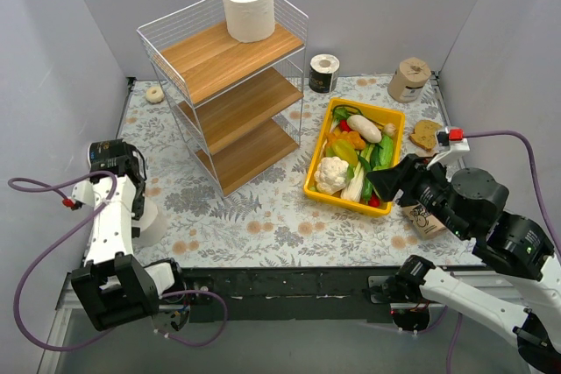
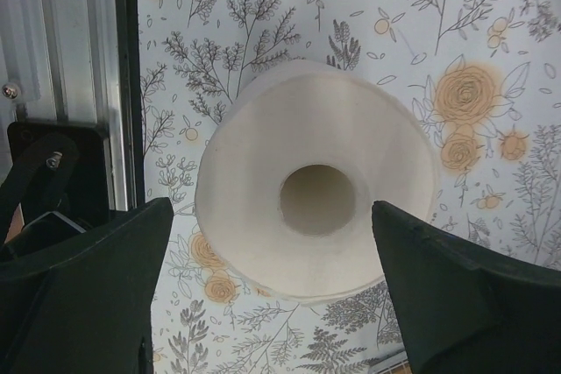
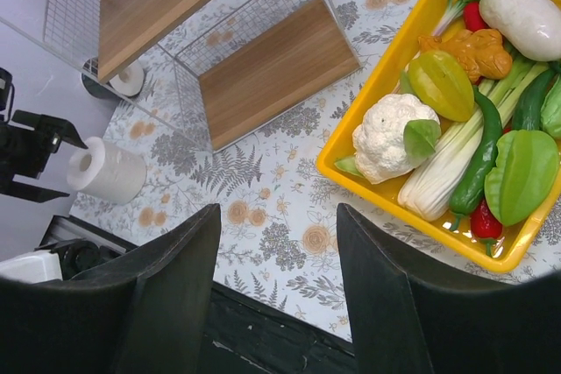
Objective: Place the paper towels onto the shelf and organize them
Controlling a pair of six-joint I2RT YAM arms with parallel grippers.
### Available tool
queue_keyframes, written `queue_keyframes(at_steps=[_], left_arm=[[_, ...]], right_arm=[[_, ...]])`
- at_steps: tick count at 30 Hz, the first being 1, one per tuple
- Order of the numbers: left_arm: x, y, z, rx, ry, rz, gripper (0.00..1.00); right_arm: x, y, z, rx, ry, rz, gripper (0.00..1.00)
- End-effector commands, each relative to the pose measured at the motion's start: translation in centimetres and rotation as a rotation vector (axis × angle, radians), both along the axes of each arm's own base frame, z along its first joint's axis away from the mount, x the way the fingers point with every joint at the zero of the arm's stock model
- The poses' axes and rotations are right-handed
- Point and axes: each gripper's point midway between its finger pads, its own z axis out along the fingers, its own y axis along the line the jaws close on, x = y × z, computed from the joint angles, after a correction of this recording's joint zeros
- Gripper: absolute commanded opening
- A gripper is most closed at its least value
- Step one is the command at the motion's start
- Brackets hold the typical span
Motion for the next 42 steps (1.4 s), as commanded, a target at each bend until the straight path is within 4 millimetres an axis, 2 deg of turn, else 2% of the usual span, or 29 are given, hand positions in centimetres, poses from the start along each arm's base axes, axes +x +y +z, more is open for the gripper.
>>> queue_keyframes(at_steps=[1, 12, 14, 16, 19, 20, 23, 25, 29, 33, 42], left_arm=[[-0.4, -0.4, -0.7, -0.026, 0.015, -0.003, 0.98], [-0.8, -0.7, -2.5, -0.065, 0.048, 0.012, 0.98], [-0.8, -0.7, -2.3, -0.062, 0.042, 0.015, 0.96], [-0.8, -0.7, -1.9, -0.055, 0.026, 0.017, 0.96], [-0.6, -0.2, -0.5, -0.027, 0.009, 0.019, 0.98], [-0.1, 0.2, 0.7, -0.008, -0.013, 0.022, 0.98], [-0.6, 0.7, 2.6, 0.031, -0.015, 0.027, 0.98], [-0.5, 0.7, 3.0, 0.034, -0.031, 0.017, 0.98], [-1.0, -0.2, 1.3, -0.020, 0.006, 0.004, 0.91], [-1.5, -1.0, -1.0, -0.079, 0.079, -0.004, 0.88], [-1.3, -1.1, -2.3, -0.090, 0.071, 0.023, 0.82]], right_arm=[[-0.3, -0.2, 1.6, 0.051, -0.031, 0.004, 0.63], [-0.8, -1.2, 1.3, 0.051, -0.032, -0.016, 0.63], [-0.7, -1.2, 1.2, 0.045, -0.032, -0.018, 0.63], [-0.7, -1.2, 1.2, 0.045, -0.032, -0.020, 0.64], [-0.6, -1.0, 0.9, 0.043, -0.029, -0.015, 0.64], [-0.6, -1.0, 0.8, 0.041, -0.027, -0.015, 0.64], [-0.6, -0.8, 0.9, 0.042, -0.025, -0.010, 0.64], [-0.6, -0.7, 0.8, 0.043, -0.022, -0.009, 0.64], [-0.5, -0.4, 0.8, 0.050, -0.022, -0.001, 0.63], [-0.7, -0.4, 0.9, 0.050, -0.014, 0.009, 0.64], [-1.0, -1.3, 1.0, 0.059, -0.024, -0.013, 0.64]])
